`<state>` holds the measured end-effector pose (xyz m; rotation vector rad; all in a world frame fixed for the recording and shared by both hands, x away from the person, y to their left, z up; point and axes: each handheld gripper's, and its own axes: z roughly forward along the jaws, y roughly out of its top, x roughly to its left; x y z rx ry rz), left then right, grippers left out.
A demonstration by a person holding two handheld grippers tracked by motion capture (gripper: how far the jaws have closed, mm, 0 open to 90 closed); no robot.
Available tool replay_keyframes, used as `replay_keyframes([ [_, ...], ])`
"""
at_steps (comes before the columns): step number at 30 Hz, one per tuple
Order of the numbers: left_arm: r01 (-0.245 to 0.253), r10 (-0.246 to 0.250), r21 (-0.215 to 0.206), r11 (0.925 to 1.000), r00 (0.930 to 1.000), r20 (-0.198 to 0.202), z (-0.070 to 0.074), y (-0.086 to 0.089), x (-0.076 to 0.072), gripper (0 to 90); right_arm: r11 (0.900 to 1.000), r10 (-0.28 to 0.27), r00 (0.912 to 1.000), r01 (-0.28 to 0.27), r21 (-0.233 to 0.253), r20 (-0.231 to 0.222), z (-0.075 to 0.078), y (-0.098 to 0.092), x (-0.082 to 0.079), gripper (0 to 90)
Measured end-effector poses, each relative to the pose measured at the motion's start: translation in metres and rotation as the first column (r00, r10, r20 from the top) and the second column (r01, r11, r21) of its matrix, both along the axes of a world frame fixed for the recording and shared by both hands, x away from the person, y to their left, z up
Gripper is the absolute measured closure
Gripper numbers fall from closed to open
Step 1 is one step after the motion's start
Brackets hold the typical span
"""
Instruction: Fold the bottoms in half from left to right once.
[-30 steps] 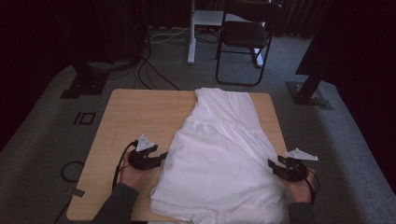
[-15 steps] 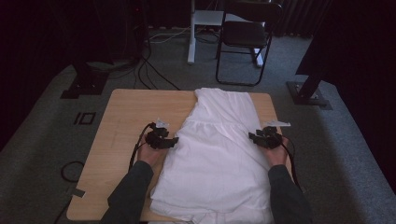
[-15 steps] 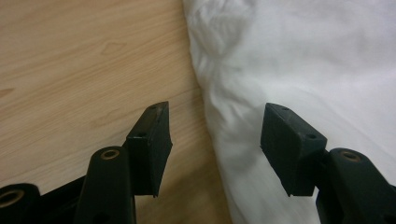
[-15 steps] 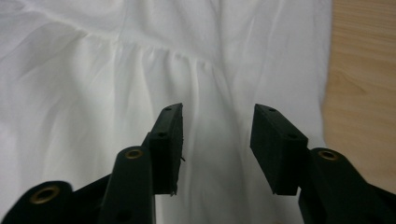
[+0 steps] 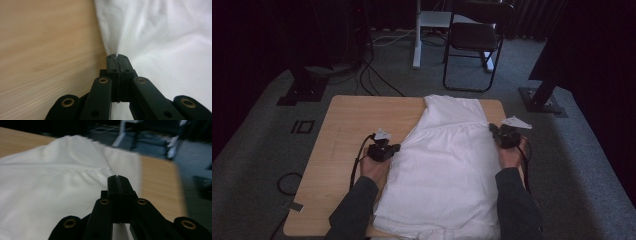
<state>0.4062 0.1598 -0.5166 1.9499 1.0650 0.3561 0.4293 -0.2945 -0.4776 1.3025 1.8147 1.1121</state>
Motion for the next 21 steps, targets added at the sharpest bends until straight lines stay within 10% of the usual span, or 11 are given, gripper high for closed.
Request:
replay_keyframes([
  [4,0.058,-0.058,0.004,0.9983,0.9978,0.031,0.014,0.004,-0.022,89.4,1.000,-0.025,0.9958,0.024,-0.015,-0.088,-0.010,-0.020,0.002,89.9],
  [6,0.080,-0.081,0.036,0.9962,0.9961,0.034,0.010,-0.001,-0.022,70.6,0.997,-0.049,0.9890,0.041,-0.064,-0.139,-0.026,-0.019,0.006,89.7],
  [7,0.015,-0.019,0.064,0.9979,0.9982,0.057,0.007,-0.003,-0.016,59.8,0.996,-0.076,0.9771,0.064,-0.070,-0.199,-0.046,-0.021,0.010,89.5],
  [9,-0.019,0.018,0.022,0.9996,0.9995,0.024,0.005,-0.003,-0.003,49.5,0.996,-0.081,0.9644,0.072,-0.044,-0.252,-0.062,-0.026,0.015,89.3],
  [21,-0.053,0.063,0.106,0.9929,0.9943,-0.086,-0.028,-0.050,0.054,50.8,0.997,-0.066,0.9516,0.054,-0.047,-0.300,-0.078,-0.024,0.020,87.7],
])
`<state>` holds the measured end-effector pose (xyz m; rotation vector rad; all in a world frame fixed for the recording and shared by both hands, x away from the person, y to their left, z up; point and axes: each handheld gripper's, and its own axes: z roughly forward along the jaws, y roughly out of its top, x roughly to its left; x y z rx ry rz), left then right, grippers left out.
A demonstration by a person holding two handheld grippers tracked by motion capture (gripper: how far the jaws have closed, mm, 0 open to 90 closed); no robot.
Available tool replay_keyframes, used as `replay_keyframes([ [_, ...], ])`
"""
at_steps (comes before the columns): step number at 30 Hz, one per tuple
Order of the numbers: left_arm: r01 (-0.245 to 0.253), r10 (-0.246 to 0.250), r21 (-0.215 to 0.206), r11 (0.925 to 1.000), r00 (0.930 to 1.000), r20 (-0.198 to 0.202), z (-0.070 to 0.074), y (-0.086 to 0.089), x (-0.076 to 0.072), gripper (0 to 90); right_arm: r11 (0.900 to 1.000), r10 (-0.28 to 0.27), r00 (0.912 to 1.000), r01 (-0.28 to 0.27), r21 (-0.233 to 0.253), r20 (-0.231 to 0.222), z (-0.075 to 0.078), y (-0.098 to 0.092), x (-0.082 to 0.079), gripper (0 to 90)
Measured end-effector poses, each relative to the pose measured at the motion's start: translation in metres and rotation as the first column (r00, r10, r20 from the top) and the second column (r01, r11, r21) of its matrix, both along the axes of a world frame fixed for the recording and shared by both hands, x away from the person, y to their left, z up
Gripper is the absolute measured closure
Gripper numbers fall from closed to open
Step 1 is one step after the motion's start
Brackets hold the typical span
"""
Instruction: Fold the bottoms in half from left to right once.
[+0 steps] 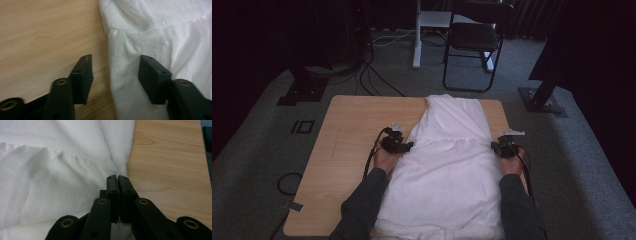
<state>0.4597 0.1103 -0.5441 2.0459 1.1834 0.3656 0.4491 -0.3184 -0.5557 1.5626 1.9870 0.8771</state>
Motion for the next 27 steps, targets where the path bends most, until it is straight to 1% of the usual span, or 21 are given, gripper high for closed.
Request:
replay_keyframes([
  [1,0.000,0.000,0.000,1.0000,1.0000,0.000,0.000,0.000,0.000,58.9,1.000,0.000,1.0000,0.000,0.000,0.000,0.000,0.000,0.000,87.7],
  [2,0.011,-0.011,0.013,0.9998,0.9998,-0.018,-0.003,0.000,0.001,68.8,1.000,0.009,1.0000,-0.009,0.009,-0.001,0.000,0.000,0.000,87.1],
  [3,0.011,-0.011,0.013,0.9998,0.9998,-0.018,-0.003,0.000,0.001,80.6,1.000,0.009,1.0000,-0.009,0.009,-0.001,0.000,0.000,0.000,87.1],
  [4,0.005,-0.005,-0.003,1.0000,0.9996,-0.027,-0.005,0.006,0.001,88.7,1.000,0.017,0.9998,-0.017,0.010,-0.005,0.000,0.001,-0.001,86.6],
  [5,0.005,-0.005,-0.003,1.0000,0.9996,-0.027,-0.005,0.006,0.001,89.8,1.000,0.017,0.9998,-0.017,0.010,-0.005,0.000,0.001,-0.001,86.6],
  [6,-0.005,0.006,0.011,0.9999,0.9999,-0.014,-0.005,0.012,-0.001,89.8,1.000,0.017,0.9998,-0.017,0.011,-0.004,0.000,0.001,-0.002,86.7],
  [7,-0.006,0.006,0.017,0.9998,1.0000,-0.007,-0.004,0.017,-0.004,90.0,1.000,0.014,0.9999,-0.014,0.019,-0.003,-0.001,0.002,-0.003,86.8],
  [9,-0.008,0.007,0.037,0.9993,0.9997,0.024,-0.003,0.027,-0.011,90.0,0.999,0.017,0.9999,-0.017,0.042,-0.001,-0.001,0.004,-0.007,87.4],
  [10,-0.022,0.021,0.028,0.9994,0.9988,0.043,-0.001,0.036,-0.016,90.0,0.999,0.027,0.9996,-0.027,0.044,0.000,-0.002,0.007,-0.009,87.4],
  [11,-0.030,0.029,0.018,0.9994,0.9982,0.053,0.001,0.042,-0.019,90.0,0.999,0.046,0.9989,-0.046,0.028,0.001,-0.001,0.011,-0.013,87.4],
  [12,-0.040,0.040,0.007,0.9992,0.9973,0.061,0.002,0.050,-0.023,90.0,0.998,0.054,0.9986,-0.054,0.024,-0.003,-0.001,0.013,-0.015,87.4],
  [13,-0.049,0.049,0.005,0.9988,0.9964,0.069,0.003,0.057,-0.027,90.0,0.998,0.065,0.9978,-0.065,0.027,-0.007,-0.001,0.016,-0.018,87.4],
  [17,-0.058,0.058,0.004,0.9983,0.9954,0.076,0.004,0.079,-0.047,90.0,0.994,0.103,0.9947,-0.102,0.041,-0.008,-0.001,0.026,-0.030,87.3],
  [19,-0.064,0.065,-0.014,0.9979,0.9950,0.076,0.004,0.089,-0.059,90.0,0.992,0.116,0.9932,-0.115,0.057,-0.010,-0.002,0.030,-0.038,87.3],
  [21,-0.066,0.067,-0.019,0.9976,0.9949,0.076,0.004,0.097,-0.072,90.0,0.988,0.135,0.9908,-0.134,0.071,-0.010,-0.003,0.035,-0.048,87.1],
  [24,-0.061,0.064,-0.036,0.9975,0.9945,0.082,0.004,0.105,-0.094,90.0,0.984,0.169,0.9854,-0.168,0.064,-0.018,-0.002,0.041,-0.066,86.9],
  [27,-0.057,0.060,-0.046,0.9973,0.9948,0.083,0.002,0.112,-0.115,90.0,0.979,0.193,0.9809,-0.192,0.062,-0.020,-0.003,0.043,-0.088,86.9],
])
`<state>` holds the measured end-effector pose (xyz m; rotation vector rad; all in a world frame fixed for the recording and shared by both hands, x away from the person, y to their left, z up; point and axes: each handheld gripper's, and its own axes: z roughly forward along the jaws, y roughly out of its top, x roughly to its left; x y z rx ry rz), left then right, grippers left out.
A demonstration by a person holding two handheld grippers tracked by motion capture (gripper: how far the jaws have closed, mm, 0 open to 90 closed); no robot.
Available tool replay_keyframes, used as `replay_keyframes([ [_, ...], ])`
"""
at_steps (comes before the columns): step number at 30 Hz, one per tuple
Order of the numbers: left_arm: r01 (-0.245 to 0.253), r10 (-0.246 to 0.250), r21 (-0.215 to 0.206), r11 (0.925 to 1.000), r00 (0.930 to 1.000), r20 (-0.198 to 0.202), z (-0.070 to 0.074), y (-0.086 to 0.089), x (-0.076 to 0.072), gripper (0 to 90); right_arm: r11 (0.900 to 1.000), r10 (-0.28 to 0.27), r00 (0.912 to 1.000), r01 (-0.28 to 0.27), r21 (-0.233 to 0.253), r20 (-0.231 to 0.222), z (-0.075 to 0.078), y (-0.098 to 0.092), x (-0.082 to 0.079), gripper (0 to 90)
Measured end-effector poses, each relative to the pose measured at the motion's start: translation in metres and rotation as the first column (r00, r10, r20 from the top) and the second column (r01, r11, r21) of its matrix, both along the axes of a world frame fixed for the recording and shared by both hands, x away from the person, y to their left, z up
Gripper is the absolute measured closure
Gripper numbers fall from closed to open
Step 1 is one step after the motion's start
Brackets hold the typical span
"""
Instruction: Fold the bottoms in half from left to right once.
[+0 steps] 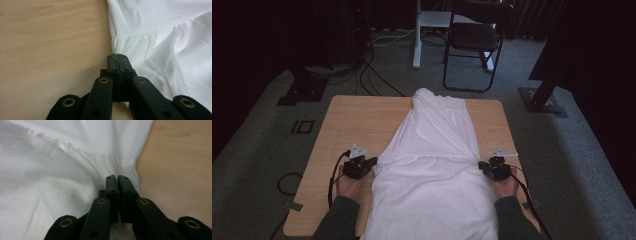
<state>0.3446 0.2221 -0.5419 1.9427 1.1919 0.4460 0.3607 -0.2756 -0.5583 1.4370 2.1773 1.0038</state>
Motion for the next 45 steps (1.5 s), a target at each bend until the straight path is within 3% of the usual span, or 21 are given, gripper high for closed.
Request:
replay_keyframes([
  [3,0.010,-0.010,0.011,0.9999,0.9999,-0.014,-0.001,0.001,-0.018,90.0,1.000,0.016,0.9998,-0.016,-0.006,-0.009,0.000,-0.001,-0.021,86.9],
  [5,0.024,-0.023,0.050,0.9985,0.9995,-0.023,-0.001,0.000,-0.030,90.0,1.000,0.018,0.9998,-0.019,-0.016,-0.010,0.000,-0.002,-0.034,86.9],
  [9,0.042,-0.039,0.078,0.9961,0.9983,-0.043,-0.005,0.000,-0.049,90.0,1.000,0.026,0.9994,-0.026,0.004,-0.024,0.000,-0.006,-0.057,85.3],
  [11,0.036,-0.034,0.079,0.9963,0.9991,-0.027,-0.002,0.000,-0.049,87.3,0.999,0.038,0.9991,-0.038,0.007,-0.020,0.000,-0.007,-0.064,70.3],
  [13,-0.015,0.013,0.072,0.9973,0.9995,0.029,0.005,0.001,-0.044,71.0,1.000,0.019,0.9997,-0.019,-0.003,0.018,0.004,-0.008,-0.066,57.5],
  [15,-0.037,0.035,0.047,0.9982,0.9982,0.048,0.013,0.002,-0.035,64.8,0.999,-0.011,0.9982,0.010,0.033,0.059,0.013,-0.013,-0.061,52.1],
  [17,-0.042,0.041,0.025,0.9988,0.9967,0.071,0.020,-0.002,-0.021,61.9,0.998,-0.016,0.9949,0.010,0.058,0.100,0.026,-0.013,-0.051,52.3],
  [22,0.009,-0.010,0.033,0.9994,0.9998,0.018,0.015,-0.027,0.016,60.4,0.997,0.069,0.9880,-0.074,0.035,0.138,0.046,0.014,-0.005,60.8],
  [25,0.050,-0.049,0.064,0.9967,0.9986,-0.018,0.004,-0.045,0.029,58.6,0.992,0.108,0.9883,-0.114,0.047,0.107,0.046,0.034,0.022,60.3],
  [27,0.060,-0.058,0.086,0.9944,0.9978,-0.031,-0.003,-0.055,0.034,57.7,0.988,0.138,0.9865,-0.143,0.053,0.088,0.040,0.050,0.040,55.0],
  [30,0.063,-0.058,0.124,0.9904,0.9975,-0.039,-0.009,-0.061,0.037,59.3,0.989,0.138,0.9890,-0.141,0.054,0.051,0.032,0.064,0.060,52.8],
  [33,0.069,-0.065,0.136,0.9883,0.9975,-0.029,-0.011,-0.062,0.036,73.9,0.990,0.123,0.9920,-0.121,0.078,-0.026,0.020,0.070,0.080,52.6],
  [34,0.072,-0.068,0.130,0.9888,0.9971,-0.034,-0.010,-0.062,0.036,79.1,0.989,0.124,0.9910,-0.120,0.081,-0.049,0.017,0.071,0.083,57.2],
  [36,0.082,-0.078,0.138,0.9871,0.9964,-0.034,-0.010,-0.062,0.035,85.9,0.989,0.143,0.9860,-0.139,0.056,-0.086,0.012,0.072,0.087,79.2],
  [37,0.082,-0.078,0.140,0.9867,0.9964,-0.033,-0.010,-0.061,0.034,87.1,0.989,0.144,0.9866,-0.143,0.027,-0.076,0.015,0.071,0.086,86.9],
  [38,0.080,-0.076,0.140,0.9869,0.9965,-0.034,-0.010,-0.061,0.034,87.5,0.992,0.129,0.9908,-0.129,-0.002,-0.041,0.022,0.068,0.082,88.3],
  [39,0.079,-0.075,0.134,0.9878,0.9966,-0.033,-0.011,-0.060,0.033,87.6,0.996,0.092,0.9952,-0.092,-0.017,0.034,0.036,0.060,0.076,88.6],
  [40,0.080,-0.076,0.133,0.9880,0.9966,-0.034,-0.011,-0.059,0.033,87.7,0.998,0.069,0.9945,-0.068,-0.017,0.079,0.046,0.055,0.072,88.6],
  [42,0.089,-0.085,0.127,0.9880,0.9957,-0.037,-0.010,-0.059,0.032,87.9,1.000,0.012,0.9811,-0.007,-0.028,0.193,0.070,0.038,0.059,88.4],
  [43,0.096,-0.092,0.127,0.9873,0.9951,-0.037,-0.011,-0.061,0.031,87.8,1.000,0.002,0.9767,0.003,-0.022,0.215,0.076,0.030,0.054,88.2],
  [45,0.092,-0.089,0.144,0.9854,0.9957,-0.026,-0.011,-0.064,0.029,87.7,0.999,0.003,0.9808,0.004,-0.033,0.195,0.071,0.024,0.051,87.1],
])
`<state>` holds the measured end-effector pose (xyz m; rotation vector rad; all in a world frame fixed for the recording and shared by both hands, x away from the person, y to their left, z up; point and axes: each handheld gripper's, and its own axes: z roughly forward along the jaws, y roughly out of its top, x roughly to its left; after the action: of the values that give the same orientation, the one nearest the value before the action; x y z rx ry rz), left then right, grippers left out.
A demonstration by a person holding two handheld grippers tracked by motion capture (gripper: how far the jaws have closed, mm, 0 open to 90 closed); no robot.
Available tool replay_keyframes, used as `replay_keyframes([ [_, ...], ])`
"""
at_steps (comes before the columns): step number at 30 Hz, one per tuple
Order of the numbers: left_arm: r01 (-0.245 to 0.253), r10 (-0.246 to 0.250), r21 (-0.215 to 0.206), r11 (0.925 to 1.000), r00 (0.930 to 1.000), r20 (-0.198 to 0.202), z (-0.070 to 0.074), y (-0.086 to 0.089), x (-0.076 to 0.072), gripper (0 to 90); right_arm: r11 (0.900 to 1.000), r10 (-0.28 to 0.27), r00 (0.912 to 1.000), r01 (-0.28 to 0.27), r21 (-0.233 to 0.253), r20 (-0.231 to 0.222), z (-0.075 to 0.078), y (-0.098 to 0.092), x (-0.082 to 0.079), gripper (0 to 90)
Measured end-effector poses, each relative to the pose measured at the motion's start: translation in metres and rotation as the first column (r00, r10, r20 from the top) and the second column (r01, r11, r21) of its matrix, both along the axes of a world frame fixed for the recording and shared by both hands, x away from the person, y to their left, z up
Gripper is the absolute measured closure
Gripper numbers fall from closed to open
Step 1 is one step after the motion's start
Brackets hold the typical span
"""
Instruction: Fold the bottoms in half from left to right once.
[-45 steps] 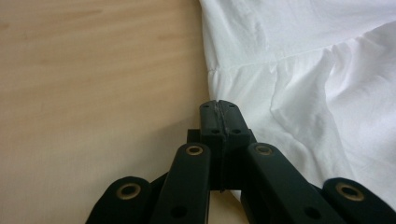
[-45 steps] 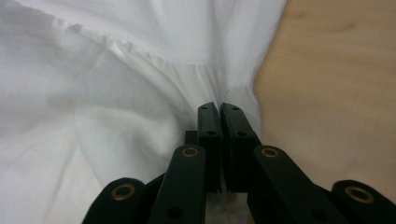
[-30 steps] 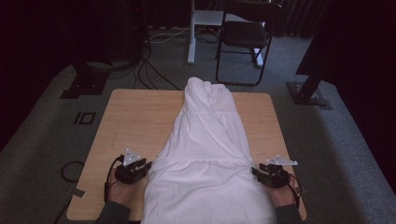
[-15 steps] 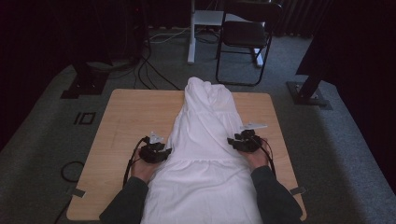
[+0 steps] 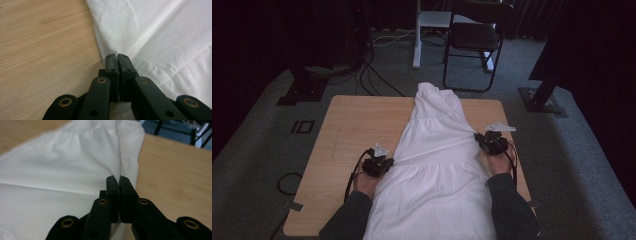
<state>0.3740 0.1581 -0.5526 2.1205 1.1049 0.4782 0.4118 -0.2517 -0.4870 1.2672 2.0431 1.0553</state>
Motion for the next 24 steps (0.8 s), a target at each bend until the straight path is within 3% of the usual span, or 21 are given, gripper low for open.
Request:
replay_keyframes([
  [2,-0.007,0.007,0.000,1.0000,1.0000,0.001,0.000,0.000,-0.001,87.5,0.998,-0.009,0.9989,0.006,-0.064,-0.046,-0.020,0.001,0.002,86.3],
  [5,-0.012,0.012,-0.009,0.9999,0.9999,0.000,-0.001,0.002,-0.002,87.4,0.998,-0.024,0.9911,0.016,-0.057,-0.131,-0.055,0.001,0.007,86.2],
  [7,-0.007,0.007,0.003,1.0000,1.0000,0.003,0.000,0.002,-0.003,87.5,0.998,-0.027,0.9871,0.018,-0.053,-0.158,-0.065,0.001,0.008,85.7],
  [8,-0.006,0.005,0.006,1.0000,1.0000,0.005,0.000,0.002,-0.004,87.5,0.999,-0.028,0.9883,0.021,-0.048,-0.150,-0.069,0.001,0.006,85.6],
  [15,-0.004,0.004,-0.009,0.9999,1.0000,0.005,-0.002,0.015,-0.021,87.5,1.000,-0.010,0.9860,0.011,0.006,-0.166,-0.070,-0.003,-0.011,83.4],
  [21,0.014,-0.014,-0.025,0.9996,0.9997,-0.019,-0.002,0.027,-0.065,87.4,0.998,0.023,0.9818,-0.012,0.057,-0.188,-0.073,-0.007,-0.053,82.1],
  [24,0.051,-0.050,0.004,0.9987,0.9982,-0.031,-0.001,0.029,-0.090,87.5,0.997,0.065,0.9759,-0.054,0.060,-0.208,-0.072,-0.010,-0.077,83.5],
])
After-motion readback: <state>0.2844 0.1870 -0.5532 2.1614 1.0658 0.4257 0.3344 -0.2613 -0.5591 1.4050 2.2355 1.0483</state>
